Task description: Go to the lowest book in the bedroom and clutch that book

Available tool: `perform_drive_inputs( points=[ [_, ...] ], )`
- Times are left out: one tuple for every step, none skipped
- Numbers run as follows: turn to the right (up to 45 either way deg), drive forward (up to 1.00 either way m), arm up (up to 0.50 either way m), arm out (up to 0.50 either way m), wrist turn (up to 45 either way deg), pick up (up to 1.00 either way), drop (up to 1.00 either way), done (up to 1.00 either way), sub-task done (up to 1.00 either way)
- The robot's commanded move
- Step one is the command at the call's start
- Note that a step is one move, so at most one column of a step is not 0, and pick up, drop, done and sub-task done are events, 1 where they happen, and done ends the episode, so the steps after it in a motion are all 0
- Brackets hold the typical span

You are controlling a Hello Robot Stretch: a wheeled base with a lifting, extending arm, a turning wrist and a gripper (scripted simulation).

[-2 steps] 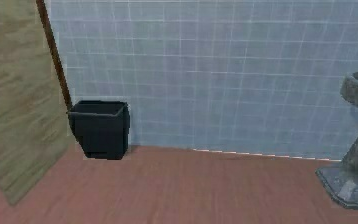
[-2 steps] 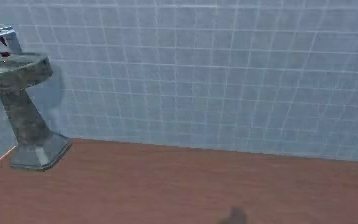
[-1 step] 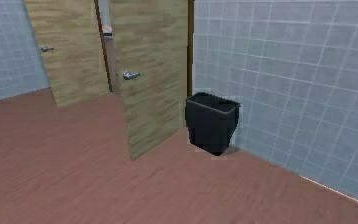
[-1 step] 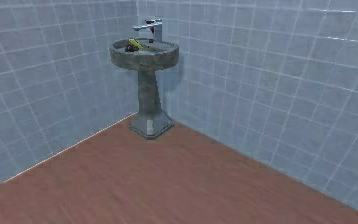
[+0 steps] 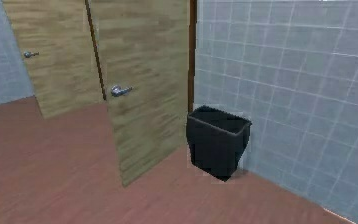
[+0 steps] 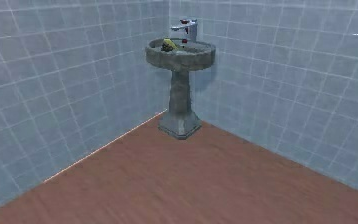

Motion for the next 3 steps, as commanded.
perform_drive_inputs(
  points=[
    [-39.0, 0.0, 0.0, 0.0, 0.0, 0.0, 0.0, 0.0, 0.0],
    [0.0, 1.0, 0.0, 0.0, 0.0, 0.0, 0.0, 0.0, 0.0],
    [-6.0, 0.0, 0.0, 0.0, 0.0, 0.0, 0.0, 0.0, 0.0]
  ],
)
